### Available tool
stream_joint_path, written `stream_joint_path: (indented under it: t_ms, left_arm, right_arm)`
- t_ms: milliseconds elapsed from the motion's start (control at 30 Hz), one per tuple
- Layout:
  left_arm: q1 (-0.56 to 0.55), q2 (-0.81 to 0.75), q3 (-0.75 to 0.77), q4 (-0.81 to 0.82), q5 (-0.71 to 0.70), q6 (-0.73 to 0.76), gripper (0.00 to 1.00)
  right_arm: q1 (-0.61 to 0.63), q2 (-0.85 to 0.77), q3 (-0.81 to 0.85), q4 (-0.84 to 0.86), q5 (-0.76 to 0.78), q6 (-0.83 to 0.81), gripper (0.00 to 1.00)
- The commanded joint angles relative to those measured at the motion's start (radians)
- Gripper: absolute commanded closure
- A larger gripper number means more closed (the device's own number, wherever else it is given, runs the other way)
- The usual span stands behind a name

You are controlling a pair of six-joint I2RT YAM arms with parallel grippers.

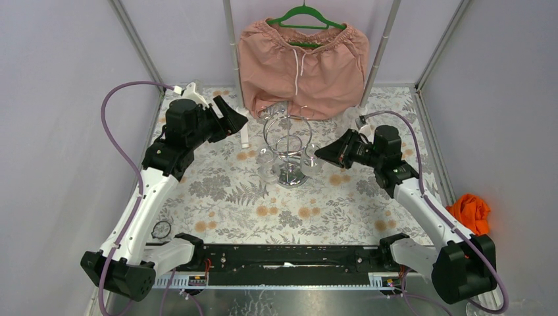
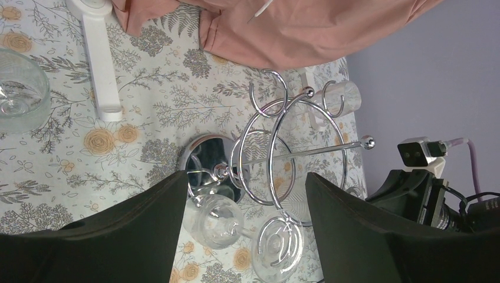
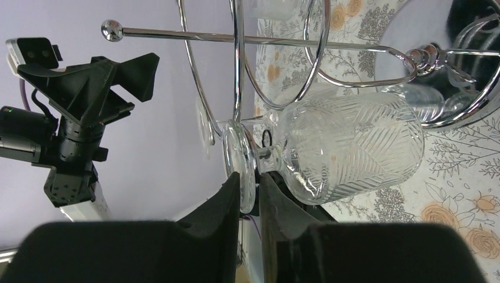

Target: Take the wine glass off the wine glass rack

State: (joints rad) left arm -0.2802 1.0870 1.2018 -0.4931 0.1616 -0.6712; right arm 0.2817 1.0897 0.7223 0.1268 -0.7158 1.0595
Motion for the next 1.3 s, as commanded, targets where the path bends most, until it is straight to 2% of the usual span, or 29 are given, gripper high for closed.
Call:
stream_joint_path:
  t_ms: [0,233,500,633,700,767,900,1267]
  left_arm:
    - [0.005,-0.013,-0.010,0.039,0.008,0.009,0.19]
    - [0.007,-0.018,-0.012,0.040,0.012,0.011,0.19]
    - [0.006,-0.018,-0.013,0.040,0.013,0.014,0.19]
    - [0.006,-0.015,-0.012,0.041,0.017,0.016,0.19]
    - [0.006,-0.014,-0.012,0.042,0.019,0.016,0.19]
    - [0.006,-0.015,-0.012,0.041,0.021,0.016,0.19]
    - [0.007,-0.014,-0.017,0.046,0.022,0.014,0.19]
    - [0.006,-0.018,-0.027,0.050,0.024,0.012,0.19]
  right_arm:
    - [0.007,-0.056,-0.023,0.070,0.035,0.049,0.96]
    - [0.007,-0.085,-0.015,0.056,0.048,0.071,1.00]
    - [0.008,-0.083,-0.015,0.052,0.044,0.078,0.83]
    - [0.008,-0.093,-0.020,0.049,0.045,0.080,0.79]
    - [0.007,-0.102,-0.020,0.042,0.048,0.080,0.71]
    - [0.008,-0.111,-0.023,0.040,0.051,0.081,0.68]
    - [0.008,-0.123,-0.023,0.028,0.055,0.082,0.69]
    - [0.008,-0.124,-0.035,0.015,0.060,0.080,0.89]
